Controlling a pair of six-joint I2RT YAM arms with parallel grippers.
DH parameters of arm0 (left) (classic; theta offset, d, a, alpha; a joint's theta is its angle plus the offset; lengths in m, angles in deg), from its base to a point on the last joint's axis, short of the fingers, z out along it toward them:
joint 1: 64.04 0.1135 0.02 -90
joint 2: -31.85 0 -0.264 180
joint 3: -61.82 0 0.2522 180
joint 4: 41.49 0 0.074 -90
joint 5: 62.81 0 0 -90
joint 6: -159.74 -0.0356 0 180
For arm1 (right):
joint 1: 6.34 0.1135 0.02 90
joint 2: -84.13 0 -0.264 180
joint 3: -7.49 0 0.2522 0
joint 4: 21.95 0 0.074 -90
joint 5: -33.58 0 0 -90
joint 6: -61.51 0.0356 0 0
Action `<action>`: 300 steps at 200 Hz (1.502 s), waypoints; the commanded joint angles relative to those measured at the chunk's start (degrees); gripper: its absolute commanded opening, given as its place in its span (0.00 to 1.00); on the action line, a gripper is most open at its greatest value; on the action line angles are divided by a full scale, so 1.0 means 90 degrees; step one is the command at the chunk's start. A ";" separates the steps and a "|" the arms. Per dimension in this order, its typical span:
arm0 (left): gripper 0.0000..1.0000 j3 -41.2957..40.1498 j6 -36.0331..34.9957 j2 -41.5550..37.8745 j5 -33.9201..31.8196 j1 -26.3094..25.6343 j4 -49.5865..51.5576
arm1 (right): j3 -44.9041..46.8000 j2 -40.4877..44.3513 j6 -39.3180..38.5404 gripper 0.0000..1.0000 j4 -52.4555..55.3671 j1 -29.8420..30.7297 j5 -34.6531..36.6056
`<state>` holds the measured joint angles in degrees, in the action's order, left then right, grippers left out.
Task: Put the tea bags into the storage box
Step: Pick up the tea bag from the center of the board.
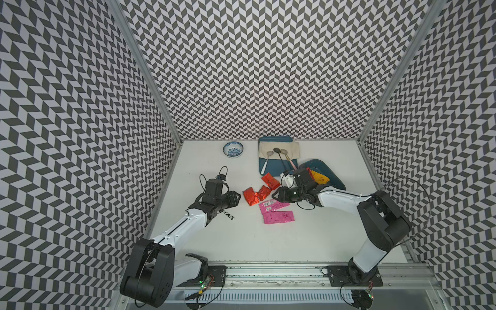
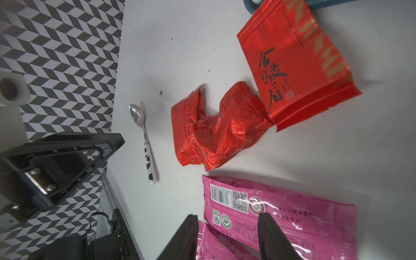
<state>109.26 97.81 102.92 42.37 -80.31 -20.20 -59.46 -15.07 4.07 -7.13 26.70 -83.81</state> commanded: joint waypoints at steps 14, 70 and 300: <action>0.00 0.0729 -0.0255 0.0774 -0.0064 -0.0077 -0.0395 | -0.0245 -0.0481 0.1038 0.48 -0.1011 0.0109 -0.0176; 0.00 0.1644 -0.0533 0.2312 0.0574 -0.0295 -0.0621 | -0.0669 -0.0926 0.1255 0.47 -0.1045 0.0137 -0.0024; 0.00 0.1681 -0.0632 0.3032 0.0978 -0.0988 -0.0742 | -0.1063 -0.1320 0.1319 0.00 -0.0607 0.0245 0.0219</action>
<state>124.88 92.30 131.64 52.34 -89.30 -26.76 -67.44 -28.43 17.88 -14.45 28.60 -83.77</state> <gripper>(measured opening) 0.041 0.036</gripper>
